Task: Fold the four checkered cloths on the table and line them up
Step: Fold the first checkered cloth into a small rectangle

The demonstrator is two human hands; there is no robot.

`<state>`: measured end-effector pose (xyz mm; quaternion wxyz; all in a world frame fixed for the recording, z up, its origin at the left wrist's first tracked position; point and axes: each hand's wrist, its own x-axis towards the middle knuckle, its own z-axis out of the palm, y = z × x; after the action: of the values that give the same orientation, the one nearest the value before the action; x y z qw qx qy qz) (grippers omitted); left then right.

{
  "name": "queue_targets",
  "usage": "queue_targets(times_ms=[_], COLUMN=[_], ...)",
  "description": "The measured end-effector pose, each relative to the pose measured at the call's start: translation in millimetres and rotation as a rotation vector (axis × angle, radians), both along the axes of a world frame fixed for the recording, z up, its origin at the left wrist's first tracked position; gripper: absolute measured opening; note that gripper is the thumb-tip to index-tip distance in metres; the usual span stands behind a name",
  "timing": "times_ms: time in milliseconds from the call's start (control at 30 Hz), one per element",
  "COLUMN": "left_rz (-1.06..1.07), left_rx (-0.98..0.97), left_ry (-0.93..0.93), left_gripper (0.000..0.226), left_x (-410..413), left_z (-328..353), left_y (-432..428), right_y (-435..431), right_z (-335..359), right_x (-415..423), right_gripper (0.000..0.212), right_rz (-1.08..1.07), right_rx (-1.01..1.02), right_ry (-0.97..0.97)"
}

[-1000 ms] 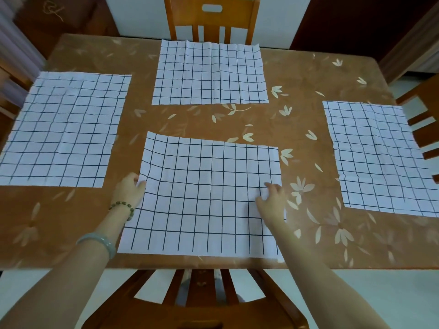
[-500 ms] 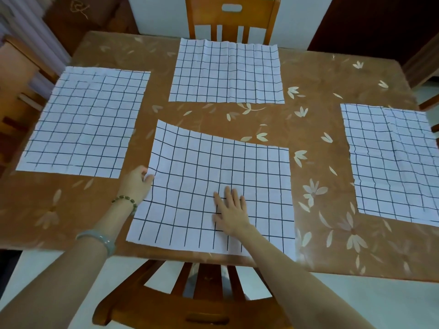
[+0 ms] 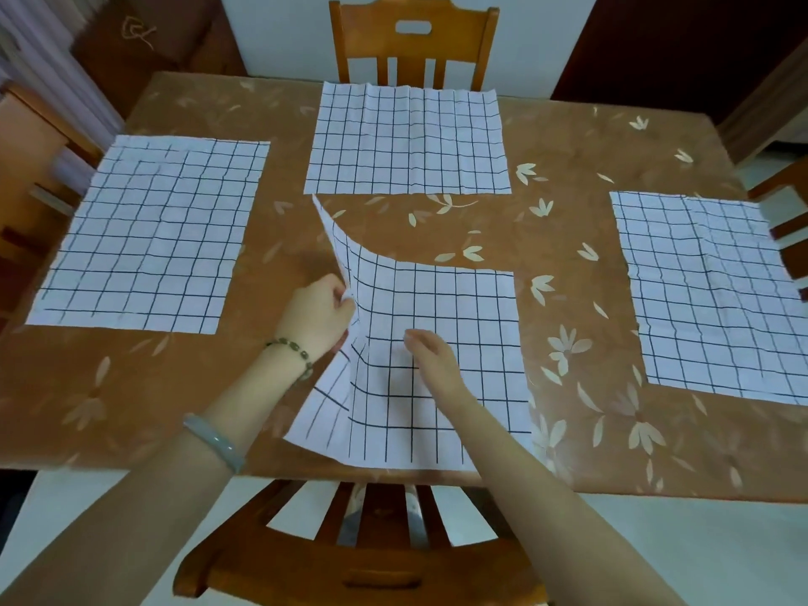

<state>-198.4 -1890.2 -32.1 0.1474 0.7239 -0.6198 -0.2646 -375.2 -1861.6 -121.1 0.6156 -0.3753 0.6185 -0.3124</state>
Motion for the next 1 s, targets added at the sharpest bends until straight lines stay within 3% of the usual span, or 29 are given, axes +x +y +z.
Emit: queue_targets(times_ms=[133, 300, 433, 567, 700, 833, 1000], left_rz=[-0.045, -0.116, -0.269, -0.196, -0.28, -0.485, -0.603], left_rx=[-0.012, 0.072, 0.098, -0.055, 0.036, 0.105, 0.127], left_ry=[0.104, 0.279, 0.358, 0.347, 0.036, -0.143, -0.298], left_gripper=[0.007, 0.011, 0.025, 0.024, 0.039, 0.057, 0.073], left_x=[-49.2, -107.1, -134.0, -113.2, -70.3, -57.4, -56.2], left_z=[9.5, 0.6, -18.5, -49.5, -97.5, -123.9, -146.6], left_y=[-2.2, 2.0, 10.2, 13.5, 11.9, 20.4, 21.6], right_y=[-14.9, -25.3, -25.6, -27.7, -27.3, -25.5, -28.8], right_z=[28.6, 43.3, 42.2, 22.3, -11.4, -28.9, -41.9], right_x=[-17.4, -54.2, -80.2, -104.7, -124.8, -137.7, -140.5], right_gripper=[0.025, 0.043, 0.023, 0.002, 0.028, 0.011, 0.042], right_rz=[-0.167, -0.185, -0.175, -0.274, -0.245, -0.25, -0.233], right_rx=[0.106, 0.139, 0.065, 0.089, 0.131, 0.148, 0.119], right_ry=[-0.387, -0.519, -0.362, -0.092, 0.185, 0.36, 0.45])
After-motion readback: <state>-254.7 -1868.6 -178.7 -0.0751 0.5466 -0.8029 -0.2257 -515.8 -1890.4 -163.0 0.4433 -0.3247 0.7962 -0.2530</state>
